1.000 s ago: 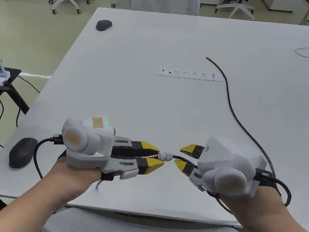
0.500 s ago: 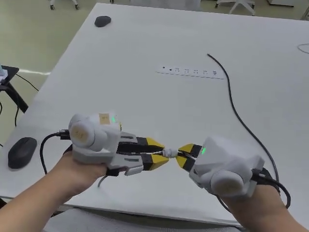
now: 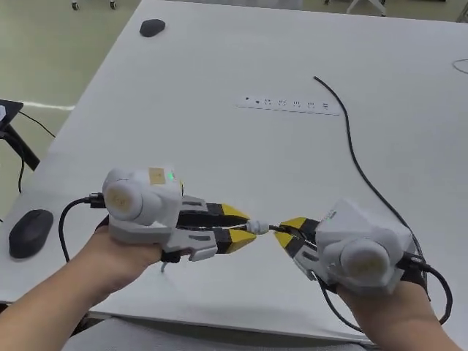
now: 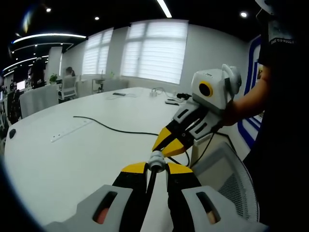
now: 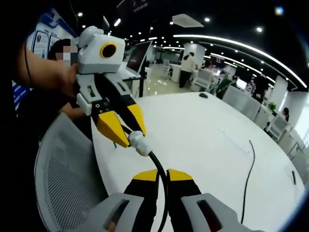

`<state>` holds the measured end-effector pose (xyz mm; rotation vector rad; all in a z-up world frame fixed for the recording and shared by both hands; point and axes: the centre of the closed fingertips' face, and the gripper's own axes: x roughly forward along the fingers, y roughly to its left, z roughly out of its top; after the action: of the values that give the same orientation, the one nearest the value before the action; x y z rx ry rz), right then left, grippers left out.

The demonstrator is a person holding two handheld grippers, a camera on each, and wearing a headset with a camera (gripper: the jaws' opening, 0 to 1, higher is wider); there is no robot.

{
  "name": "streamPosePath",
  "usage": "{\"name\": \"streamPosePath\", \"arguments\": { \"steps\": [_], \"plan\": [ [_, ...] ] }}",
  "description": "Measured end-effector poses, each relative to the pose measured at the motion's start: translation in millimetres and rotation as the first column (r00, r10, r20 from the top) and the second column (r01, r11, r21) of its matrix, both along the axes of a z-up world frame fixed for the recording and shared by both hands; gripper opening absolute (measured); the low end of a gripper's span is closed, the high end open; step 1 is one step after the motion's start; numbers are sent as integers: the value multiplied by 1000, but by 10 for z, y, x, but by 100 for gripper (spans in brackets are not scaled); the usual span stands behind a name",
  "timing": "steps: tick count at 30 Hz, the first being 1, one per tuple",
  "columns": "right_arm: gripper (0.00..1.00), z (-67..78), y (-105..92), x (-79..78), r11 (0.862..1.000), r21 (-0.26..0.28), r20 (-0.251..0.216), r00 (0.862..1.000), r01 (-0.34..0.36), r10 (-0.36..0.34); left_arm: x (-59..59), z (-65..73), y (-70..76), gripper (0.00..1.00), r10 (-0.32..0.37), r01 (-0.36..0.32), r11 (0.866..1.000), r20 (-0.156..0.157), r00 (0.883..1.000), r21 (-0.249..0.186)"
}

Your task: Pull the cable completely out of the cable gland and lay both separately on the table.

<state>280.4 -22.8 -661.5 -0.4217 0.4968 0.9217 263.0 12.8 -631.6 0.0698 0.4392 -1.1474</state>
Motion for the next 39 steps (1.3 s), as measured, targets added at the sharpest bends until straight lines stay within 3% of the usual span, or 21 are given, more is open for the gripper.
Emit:
{"name": "streamPosePath", "arguments": {
  "steps": [4,7,9,17,20,27,39],
  "plan": [
    [1,-96,-95,62,996,38,-48,996,81,-79,19,-12,12,15,4,-4,1000,-3,1000,5],
    [1,-179,-199,134,981,92,-120,980,171,-160,41,-7,25,15,10,-10,1000,-3,1000,6],
    [0,-234,-238,151,975,105,-149,973,193,-177,59,3,37,15,16,-16,1000,-4,1000,2],
    [0,-452,-432,246,950,128,-230,941,284,-250,77,22,59,15,34,-34,999,-10,999,-6],
    [0,-563,-486,254,939,132,-281,920,319,-273,73,33,68,15,42,-43,999,-11,999,-10],
    [0,-713,-585,281,918,126,-338,887,375,-316,64,55,90,15,62,-62,998,-8,998,-19],
    [0,-731,-531,238,920,136,-368,881,368,-298,42,37,122,15,78,-78,997,-14,997,-22]
  ]
}}
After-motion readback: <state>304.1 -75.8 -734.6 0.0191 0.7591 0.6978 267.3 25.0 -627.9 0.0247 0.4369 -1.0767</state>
